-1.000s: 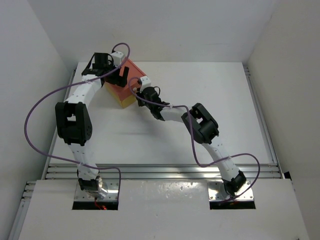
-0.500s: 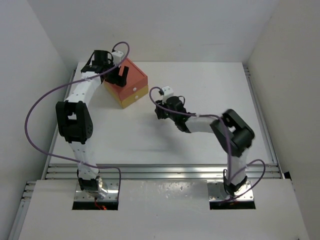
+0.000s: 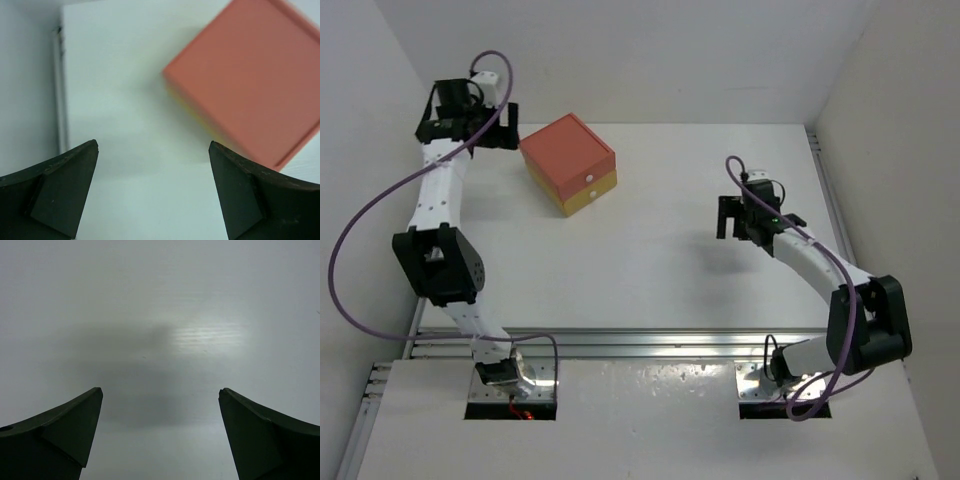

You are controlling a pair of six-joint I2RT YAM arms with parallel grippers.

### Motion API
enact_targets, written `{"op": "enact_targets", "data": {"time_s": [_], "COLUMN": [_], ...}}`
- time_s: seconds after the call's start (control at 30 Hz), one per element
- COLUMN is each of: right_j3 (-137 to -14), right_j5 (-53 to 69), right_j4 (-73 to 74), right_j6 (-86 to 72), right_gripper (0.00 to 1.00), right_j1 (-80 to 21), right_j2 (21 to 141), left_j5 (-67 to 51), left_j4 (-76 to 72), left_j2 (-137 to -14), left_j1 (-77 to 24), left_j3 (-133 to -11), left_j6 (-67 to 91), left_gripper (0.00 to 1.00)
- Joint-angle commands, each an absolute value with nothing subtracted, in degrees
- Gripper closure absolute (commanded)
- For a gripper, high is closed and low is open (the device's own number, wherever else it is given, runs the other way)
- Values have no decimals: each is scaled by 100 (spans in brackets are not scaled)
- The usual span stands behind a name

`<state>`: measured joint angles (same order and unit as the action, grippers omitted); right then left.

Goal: Organize the makeup

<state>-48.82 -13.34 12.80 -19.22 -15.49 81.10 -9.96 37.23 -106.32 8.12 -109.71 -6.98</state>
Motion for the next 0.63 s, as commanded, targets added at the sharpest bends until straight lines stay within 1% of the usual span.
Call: {"op": "enact_targets", "data": {"time_s": [0.0,0.07,0.2,0.3,0.5,0.57,0.6], "right_j3": [-4975,-5080,-5124,-5212,-5247,-5116,-5046], "right_j5": [-1714,-1793,-1942,-1995,-2065,-2126,-2188], "right_j4": [2399,2540,2487,2452,2426,2347,2060], "right_j6": [-2250,-2259,-2574,-2715,-2997,-2796,-2595], "right_gripper": [0,0,0,0,0,0,0], "right_j1": [-1187,-1099,-1107,-1134,-1116,-1186,-1239], "right_j2": [7822,7805,7787,7796,7761,7595,7463], "left_j5": [-633,-781,-1036,-1212,-1414,-1493,-1590], "left_j4": [3779,3779,3779,3779,3779,3779,3779], "left_j2": [-10056,-9809,-9440,-9308,-9185,-9185,-9185], "left_j1": [1370,1668,2021,2197,2382,2382,2382], "left_j3": [-10285,-9690,-8897,-8571,-8446,-8446,-8446], "left_j6": [-264,-211,-211,-211,-211,-211,-211], "left_gripper": [1,1,1,1,1,1,1]}}
